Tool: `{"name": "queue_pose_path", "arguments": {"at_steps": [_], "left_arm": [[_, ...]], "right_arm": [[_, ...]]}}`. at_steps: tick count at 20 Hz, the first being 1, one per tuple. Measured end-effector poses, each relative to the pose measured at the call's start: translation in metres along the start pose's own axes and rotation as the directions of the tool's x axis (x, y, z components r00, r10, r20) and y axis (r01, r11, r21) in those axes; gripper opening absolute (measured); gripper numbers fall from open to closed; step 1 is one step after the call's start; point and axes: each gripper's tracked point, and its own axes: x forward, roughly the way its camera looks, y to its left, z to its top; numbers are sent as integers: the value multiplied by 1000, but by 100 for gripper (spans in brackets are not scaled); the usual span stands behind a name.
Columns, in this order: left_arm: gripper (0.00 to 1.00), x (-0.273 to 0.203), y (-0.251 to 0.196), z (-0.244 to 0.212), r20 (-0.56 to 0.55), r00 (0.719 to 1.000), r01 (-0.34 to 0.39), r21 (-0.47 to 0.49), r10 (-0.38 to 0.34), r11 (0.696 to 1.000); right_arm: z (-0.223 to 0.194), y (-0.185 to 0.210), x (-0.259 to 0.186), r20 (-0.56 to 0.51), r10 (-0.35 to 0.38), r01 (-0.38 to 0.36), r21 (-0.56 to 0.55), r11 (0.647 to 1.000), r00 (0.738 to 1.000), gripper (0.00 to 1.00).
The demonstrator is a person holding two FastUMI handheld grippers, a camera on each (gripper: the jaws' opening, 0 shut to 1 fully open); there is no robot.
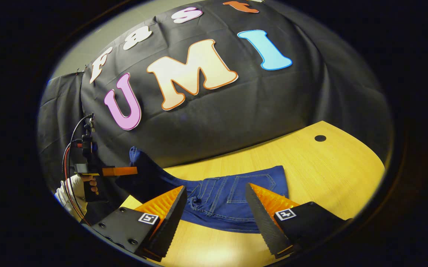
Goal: Grasp the waist and the cuffs of the jeans and fold them to make the two legs overlap; first hold the waist and fold one-third of the jeans toward the cuffs, then hold the cuffs and fold the remaining one-third in the same direction to finish folding.
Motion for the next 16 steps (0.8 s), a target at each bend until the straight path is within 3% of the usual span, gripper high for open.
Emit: {"name": "queue_pose_path", "arguments": {"at_steps": [10, 16], "left_arm": [[0, 47, -141, 18, 22, 988, 153, 21, -154, 988], [0, 90, -202, -14, -37, 981, 191, 23, -190, 981]], "right_arm": [[25, -65, -41, 21, -28, 27, 29, 999, 999, 98], [27, -102, -62, 17, -61, 60, 37, 998, 998, 98]]}}
